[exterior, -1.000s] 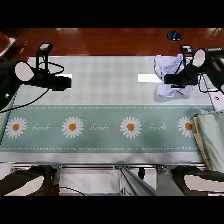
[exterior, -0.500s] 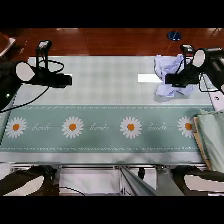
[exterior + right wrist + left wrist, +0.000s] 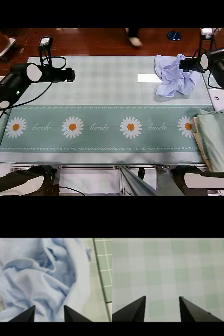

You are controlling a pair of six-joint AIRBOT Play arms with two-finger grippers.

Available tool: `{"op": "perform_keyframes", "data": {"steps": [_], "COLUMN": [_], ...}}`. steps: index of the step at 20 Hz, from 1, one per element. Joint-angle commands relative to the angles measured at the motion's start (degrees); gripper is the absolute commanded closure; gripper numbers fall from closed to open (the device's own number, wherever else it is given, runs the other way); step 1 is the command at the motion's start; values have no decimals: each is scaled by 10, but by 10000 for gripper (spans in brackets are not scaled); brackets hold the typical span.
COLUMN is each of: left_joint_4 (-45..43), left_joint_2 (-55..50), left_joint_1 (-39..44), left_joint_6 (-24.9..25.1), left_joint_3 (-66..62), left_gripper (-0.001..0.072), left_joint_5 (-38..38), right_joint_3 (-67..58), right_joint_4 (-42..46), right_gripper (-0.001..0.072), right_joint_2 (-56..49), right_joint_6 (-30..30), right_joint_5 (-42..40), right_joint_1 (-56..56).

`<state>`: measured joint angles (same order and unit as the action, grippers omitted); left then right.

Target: Fold the shirts.

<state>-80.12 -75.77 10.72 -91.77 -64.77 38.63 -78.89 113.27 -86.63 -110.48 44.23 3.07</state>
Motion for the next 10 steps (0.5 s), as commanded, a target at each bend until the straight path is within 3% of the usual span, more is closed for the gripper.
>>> {"op": "perform_keyframes", "data": {"steps": [1, 5, 8, 9, 10], "left_joint_4": [1, 2, 30, 48, 66], "left_joint_2": [-14, -21, -27, -28, -28], "left_joint_1": [0, 0, 0, 0, 0], "left_joint_6": [-1, -1, -1, -1, -1], "left_joint_3": [0, 0, 0, 0, 0], "left_gripper": [202, 202, 202, 202, 202], "left_joint_5": [-27, -26, -17, -12, -4], "right_joint_3": [-11, -61, -84, -84, -84], "right_joint_4": [-21, -202, -238, -247, -259], "right_gripper": [297, 298, 309, 349, 496], "right_joint_2": [-50, -142, -189, -196, -198], "right_joint_6": [-49, 66, 105, 116, 128], "right_joint_5": [-60, -5, 61, 85, 106], "right_joint_1": [65, 106, 106, 105, 105]}}
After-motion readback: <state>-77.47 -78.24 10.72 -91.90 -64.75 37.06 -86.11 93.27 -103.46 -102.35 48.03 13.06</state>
